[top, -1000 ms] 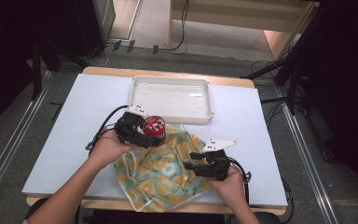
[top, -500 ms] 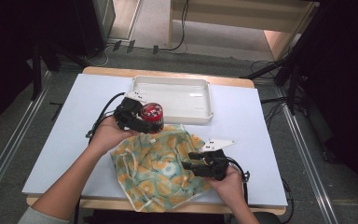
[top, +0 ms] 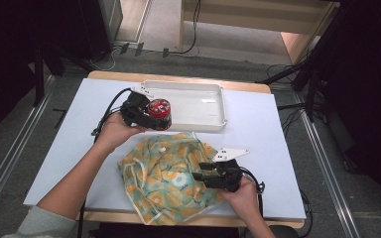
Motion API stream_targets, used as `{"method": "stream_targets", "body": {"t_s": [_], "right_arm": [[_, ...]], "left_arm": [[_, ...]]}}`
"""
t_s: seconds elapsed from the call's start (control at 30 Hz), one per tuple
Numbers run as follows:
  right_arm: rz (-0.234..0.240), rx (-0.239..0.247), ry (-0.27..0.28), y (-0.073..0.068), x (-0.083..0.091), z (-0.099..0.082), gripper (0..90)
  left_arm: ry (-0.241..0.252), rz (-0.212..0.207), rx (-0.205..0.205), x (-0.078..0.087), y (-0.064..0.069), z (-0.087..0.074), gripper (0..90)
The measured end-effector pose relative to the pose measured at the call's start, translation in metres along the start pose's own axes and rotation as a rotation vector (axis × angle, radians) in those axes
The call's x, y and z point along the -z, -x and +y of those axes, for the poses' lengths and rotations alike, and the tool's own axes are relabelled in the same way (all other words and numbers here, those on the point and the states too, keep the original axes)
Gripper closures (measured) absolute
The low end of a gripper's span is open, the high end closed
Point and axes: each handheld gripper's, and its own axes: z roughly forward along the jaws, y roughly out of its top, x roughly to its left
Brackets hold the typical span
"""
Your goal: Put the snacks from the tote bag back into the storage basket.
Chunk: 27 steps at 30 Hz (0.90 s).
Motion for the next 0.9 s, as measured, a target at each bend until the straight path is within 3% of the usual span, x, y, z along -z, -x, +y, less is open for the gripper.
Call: {"method": "stream_targets", "body": {"t_s": [0.3, 0.4, 0.53, 0.9], "right_arm": [[-0.001, 0.007, -0.001, -0.001, -0.001, 0.000, 52.3], [0.001, 0.008, -0.003, -0.001, 0.000, 0.000, 52.3], [0.000, 0.007, -0.007, -0.001, -0.001, 0.000, 52.3], [0.004, 0.001, -0.006, -0.001, -0.001, 0.000, 52.2]], "left_arm": [[0.000, 0.013, 0.008, -0.008, -0.013, 0.010, 26.0], [0.003, 0.000, 0.011, -0.011, -0.018, 0.011, 26.0], [-0.007, 0.019, -0.008, -0.015, -0.023, 0.015, 25.9], [0.025, 0.034, 0.025, -0.032, -0.043, 0.014, 26.0]]}}
